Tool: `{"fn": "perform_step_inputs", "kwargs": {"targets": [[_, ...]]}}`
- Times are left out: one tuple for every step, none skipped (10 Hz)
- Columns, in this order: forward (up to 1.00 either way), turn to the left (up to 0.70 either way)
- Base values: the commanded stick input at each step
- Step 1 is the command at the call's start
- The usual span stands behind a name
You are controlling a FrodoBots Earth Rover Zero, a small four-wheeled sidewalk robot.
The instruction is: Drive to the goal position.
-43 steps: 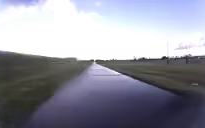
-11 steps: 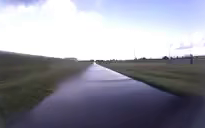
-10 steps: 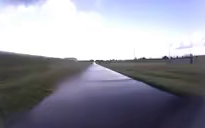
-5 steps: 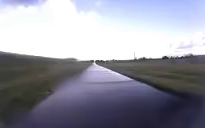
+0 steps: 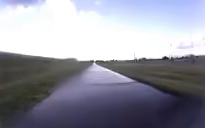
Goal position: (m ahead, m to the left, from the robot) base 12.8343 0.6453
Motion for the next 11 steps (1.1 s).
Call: {"fn": "perform_step_inputs", "kwargs": {"targets": [[0.45,0.16],[0.45,0.27],[0.45,0.27],[0.45,0.11],[0.45,0.00],[0.45,0.00],[0.45,0.00],[0.45,0.00],[0.45,0.00],[0.45,-0.19],[0.45,-0.17]]}}
